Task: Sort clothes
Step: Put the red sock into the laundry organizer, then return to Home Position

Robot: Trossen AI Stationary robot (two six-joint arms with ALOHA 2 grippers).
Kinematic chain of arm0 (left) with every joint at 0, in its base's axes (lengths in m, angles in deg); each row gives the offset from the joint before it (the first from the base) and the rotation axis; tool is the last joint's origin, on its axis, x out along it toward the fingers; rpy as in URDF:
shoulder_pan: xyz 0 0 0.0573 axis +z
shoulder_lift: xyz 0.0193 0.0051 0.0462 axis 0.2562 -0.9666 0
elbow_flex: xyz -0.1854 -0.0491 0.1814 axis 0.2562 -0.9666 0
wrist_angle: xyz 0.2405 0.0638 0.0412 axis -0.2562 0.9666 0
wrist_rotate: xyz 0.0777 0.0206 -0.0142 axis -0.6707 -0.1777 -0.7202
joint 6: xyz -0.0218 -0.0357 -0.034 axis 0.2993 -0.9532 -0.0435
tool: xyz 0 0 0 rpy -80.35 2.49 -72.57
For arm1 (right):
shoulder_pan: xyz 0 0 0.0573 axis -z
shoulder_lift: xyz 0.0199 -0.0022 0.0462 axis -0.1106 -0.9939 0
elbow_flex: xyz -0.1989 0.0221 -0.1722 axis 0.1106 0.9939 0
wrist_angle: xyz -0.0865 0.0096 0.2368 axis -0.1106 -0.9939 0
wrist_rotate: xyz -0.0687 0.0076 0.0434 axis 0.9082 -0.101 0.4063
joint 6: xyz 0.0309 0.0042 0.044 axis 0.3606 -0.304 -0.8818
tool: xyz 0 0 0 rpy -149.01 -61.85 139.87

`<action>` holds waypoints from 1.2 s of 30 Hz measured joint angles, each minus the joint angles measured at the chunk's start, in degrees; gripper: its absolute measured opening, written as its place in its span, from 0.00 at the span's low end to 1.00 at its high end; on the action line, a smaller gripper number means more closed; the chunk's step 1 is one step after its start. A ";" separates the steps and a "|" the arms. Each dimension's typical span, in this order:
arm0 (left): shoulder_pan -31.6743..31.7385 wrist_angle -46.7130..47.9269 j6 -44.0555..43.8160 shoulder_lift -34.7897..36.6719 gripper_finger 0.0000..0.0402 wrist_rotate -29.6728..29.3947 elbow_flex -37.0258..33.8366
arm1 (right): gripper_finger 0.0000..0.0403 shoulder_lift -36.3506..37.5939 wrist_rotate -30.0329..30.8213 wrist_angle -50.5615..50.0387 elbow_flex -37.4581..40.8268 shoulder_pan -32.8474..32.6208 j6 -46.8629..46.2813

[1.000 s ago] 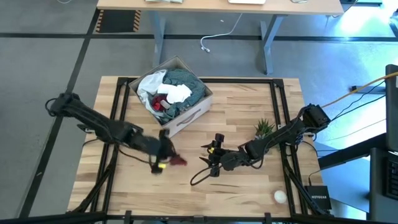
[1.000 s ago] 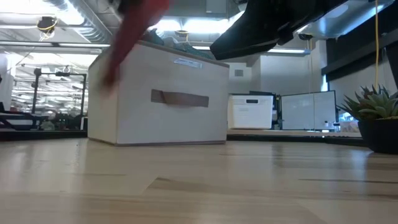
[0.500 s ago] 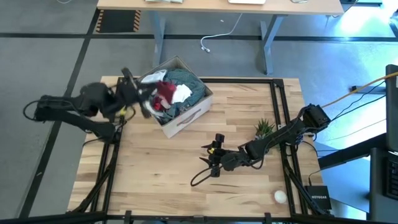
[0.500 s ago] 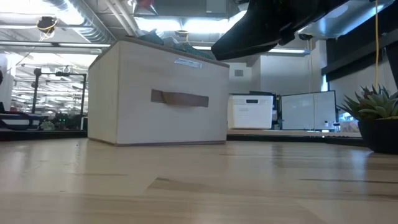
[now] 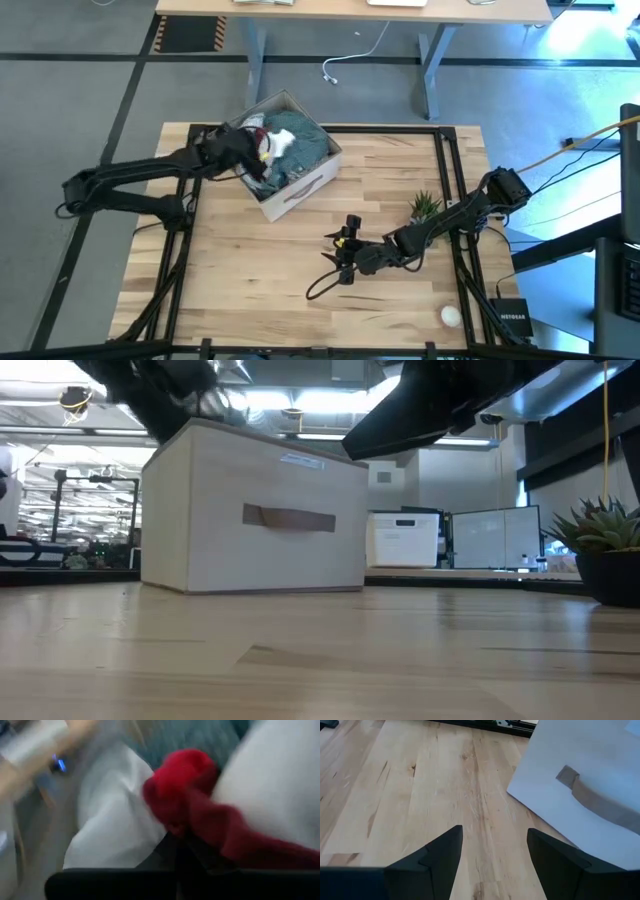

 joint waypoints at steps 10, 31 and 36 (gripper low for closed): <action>6.89 9.23 -2.30 -7.25 0.24 15.64 2.31 | 0.59 0.00 -1.28 -0.26 0.00 0.00 -0.72; 4.59 19.11 -3.51 13.56 0.46 31.85 20.21 | 0.59 2.11 -7.27 -4.77 -3.91 0.11 0.24; -0.25 4.81 -2.14 19.28 0.46 38.55 11.98 | 0.59 8.54 -6.16 -5.78 -4.71 3.00 5.87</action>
